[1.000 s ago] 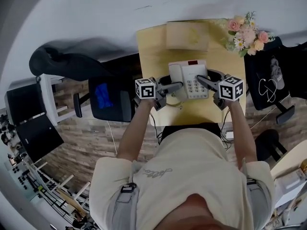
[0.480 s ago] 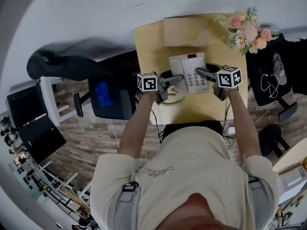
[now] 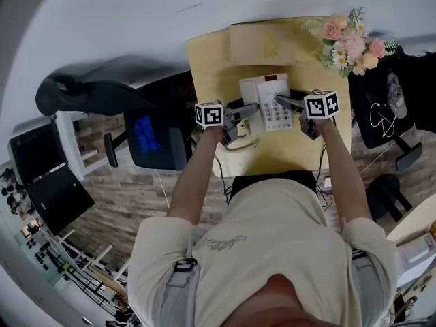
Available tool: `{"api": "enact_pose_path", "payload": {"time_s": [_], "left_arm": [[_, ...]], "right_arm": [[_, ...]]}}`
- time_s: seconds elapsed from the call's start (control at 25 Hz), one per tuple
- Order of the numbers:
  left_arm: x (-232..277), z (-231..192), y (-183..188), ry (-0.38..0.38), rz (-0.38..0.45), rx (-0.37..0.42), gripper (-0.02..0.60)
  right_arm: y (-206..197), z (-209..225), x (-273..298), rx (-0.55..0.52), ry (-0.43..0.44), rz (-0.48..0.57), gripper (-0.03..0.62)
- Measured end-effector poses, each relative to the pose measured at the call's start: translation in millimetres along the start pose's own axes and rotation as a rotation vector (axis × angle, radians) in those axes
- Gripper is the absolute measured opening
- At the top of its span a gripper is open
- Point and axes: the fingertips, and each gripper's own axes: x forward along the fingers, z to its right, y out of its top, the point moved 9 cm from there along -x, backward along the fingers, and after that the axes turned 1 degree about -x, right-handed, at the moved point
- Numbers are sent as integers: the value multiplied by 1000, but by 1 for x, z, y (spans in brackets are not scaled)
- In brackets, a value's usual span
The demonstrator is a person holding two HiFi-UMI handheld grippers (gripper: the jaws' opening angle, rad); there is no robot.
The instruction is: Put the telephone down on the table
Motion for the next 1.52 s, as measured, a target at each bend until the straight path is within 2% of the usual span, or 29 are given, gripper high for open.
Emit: {"api": "enact_pose_path", "payload": {"time_s": [0.48, 0.76, 0.88, 0.96, 1.12, 1.28, 1.36, 1.52], "left_arm": [[3, -11, 2, 26, 20, -62, 379], [3, -8, 1, 49, 19, -52, 379], [3, -8, 0, 53, 36, -55, 379], [3, -7, 1, 59, 33, -53, 379], [1, -2, 3, 108, 6, -21, 379], [-1, 6, 5, 192, 3, 65, 379], [-7, 5, 4, 239, 32, 100, 377], [-19, 28, -1, 219, 141, 115, 377]], "right_arm": [[0, 13, 8, 52, -12, -5, 221], [0, 16, 8, 61, -8, -22, 225], [2, 13, 7, 39, -41, -27, 229], [4, 8, 5, -16, -87, -33, 227], [9, -4, 4, -129, -192, -70, 227], [10, -13, -9, -164, -258, -47, 225], [7, -20, -17, -166, -248, -30, 224], [-6, -36, -35, -187, -244, -2, 224]]}}
